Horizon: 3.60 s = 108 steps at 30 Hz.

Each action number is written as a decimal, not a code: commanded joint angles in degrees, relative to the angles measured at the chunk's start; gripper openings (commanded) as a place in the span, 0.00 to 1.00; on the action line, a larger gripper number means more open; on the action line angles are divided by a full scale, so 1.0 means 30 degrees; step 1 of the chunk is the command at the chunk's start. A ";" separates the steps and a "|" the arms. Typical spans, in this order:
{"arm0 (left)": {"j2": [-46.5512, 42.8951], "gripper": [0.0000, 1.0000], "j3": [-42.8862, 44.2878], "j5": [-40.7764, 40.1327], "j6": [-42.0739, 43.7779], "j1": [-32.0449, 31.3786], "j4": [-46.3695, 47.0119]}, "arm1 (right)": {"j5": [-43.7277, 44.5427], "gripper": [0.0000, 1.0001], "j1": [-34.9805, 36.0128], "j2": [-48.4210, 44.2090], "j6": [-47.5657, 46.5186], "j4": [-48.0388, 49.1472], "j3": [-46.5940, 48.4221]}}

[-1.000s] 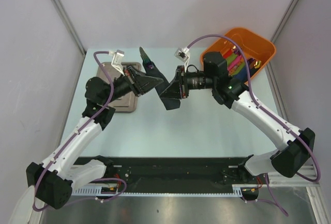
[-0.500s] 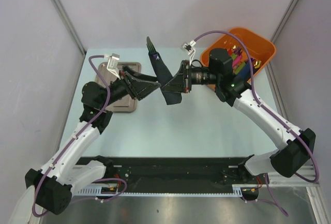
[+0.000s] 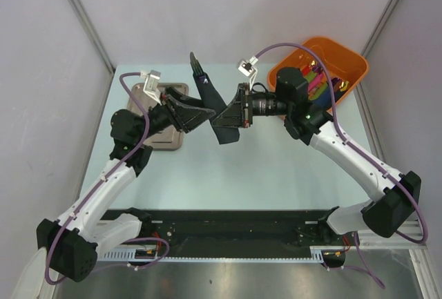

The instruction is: Place the utensils on the paper napkin and roll it up

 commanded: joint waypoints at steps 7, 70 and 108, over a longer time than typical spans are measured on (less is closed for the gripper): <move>0.0258 0.33 0.0899 0.0562 -0.0935 -0.0342 0.1612 | -0.0451 0.00 0.0694 -0.0810 -0.0564 0.1018 0.0149; 0.2690 0.00 0.2832 -0.1928 -0.1200 -0.0226 -0.1434 | 0.2309 0.15 -0.0093 0.0069 0.0103 0.1775 -0.1285; -0.1645 1.00 0.2952 0.0447 1.1104 0.3231 -1.0897 | 0.5785 0.00 -1.3775 -0.1633 0.3832 0.0110 -0.1405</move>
